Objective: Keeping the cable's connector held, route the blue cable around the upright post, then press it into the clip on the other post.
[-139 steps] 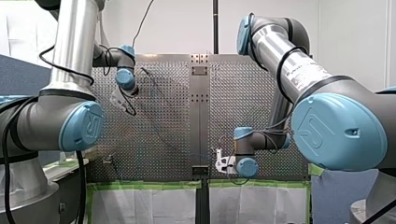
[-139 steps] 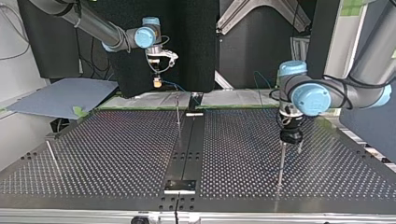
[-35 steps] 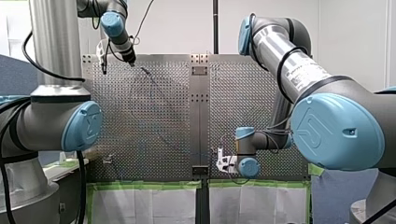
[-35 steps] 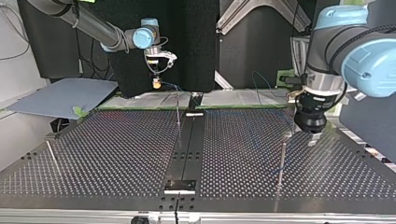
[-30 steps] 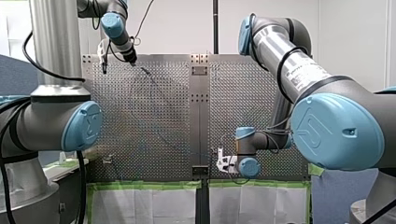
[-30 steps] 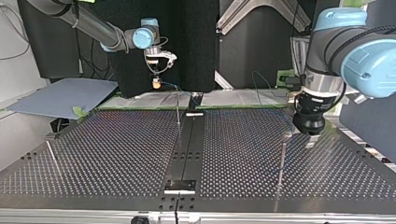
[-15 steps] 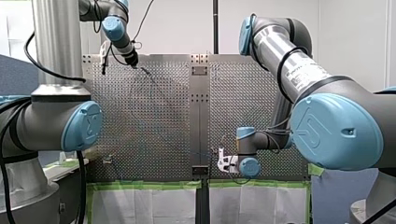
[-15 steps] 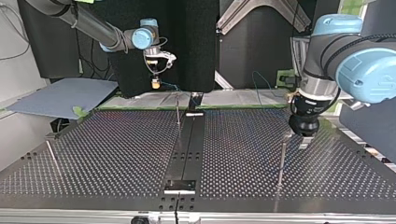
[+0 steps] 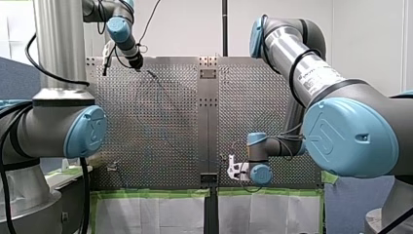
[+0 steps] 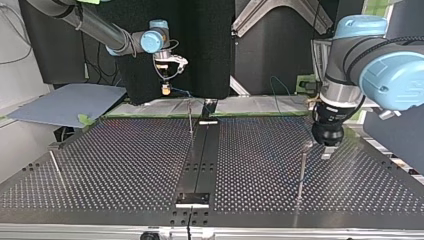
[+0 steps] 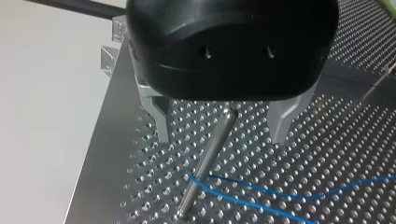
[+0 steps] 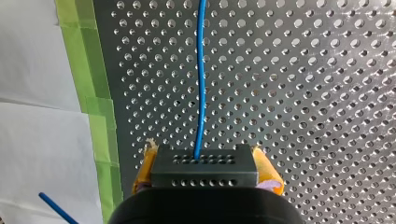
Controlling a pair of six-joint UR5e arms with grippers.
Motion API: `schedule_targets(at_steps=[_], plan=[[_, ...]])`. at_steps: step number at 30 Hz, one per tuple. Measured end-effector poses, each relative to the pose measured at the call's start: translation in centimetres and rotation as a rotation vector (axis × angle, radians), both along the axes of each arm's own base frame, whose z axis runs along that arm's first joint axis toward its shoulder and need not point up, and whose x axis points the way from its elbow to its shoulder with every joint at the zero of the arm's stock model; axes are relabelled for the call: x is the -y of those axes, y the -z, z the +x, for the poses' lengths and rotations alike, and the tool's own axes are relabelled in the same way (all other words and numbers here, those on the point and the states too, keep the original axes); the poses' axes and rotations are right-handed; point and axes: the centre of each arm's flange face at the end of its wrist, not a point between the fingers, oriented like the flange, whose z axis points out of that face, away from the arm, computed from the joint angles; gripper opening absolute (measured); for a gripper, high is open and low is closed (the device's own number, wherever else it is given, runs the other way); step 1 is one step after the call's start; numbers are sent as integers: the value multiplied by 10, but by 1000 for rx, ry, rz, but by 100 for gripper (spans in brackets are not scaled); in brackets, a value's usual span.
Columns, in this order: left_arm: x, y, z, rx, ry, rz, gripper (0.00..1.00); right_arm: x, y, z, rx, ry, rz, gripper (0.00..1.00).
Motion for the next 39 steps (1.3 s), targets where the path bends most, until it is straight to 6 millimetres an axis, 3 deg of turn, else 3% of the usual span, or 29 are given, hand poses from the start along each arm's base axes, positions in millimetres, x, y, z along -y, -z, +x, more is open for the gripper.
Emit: schedule_targets(at_steps=[7,18,29,39], plan=[[3,0,-2,0,-13,9,100,0,0,0,0,0,1,0],[34,0,-14,-1,36,15,100,0,0,0,-1,0,2,0],[48,0,-19,4,81,50,100,0,0,0,0,0,2,0],[78,21,-12,-13,145,142,100,0,0,0,5,-1,0,0]])
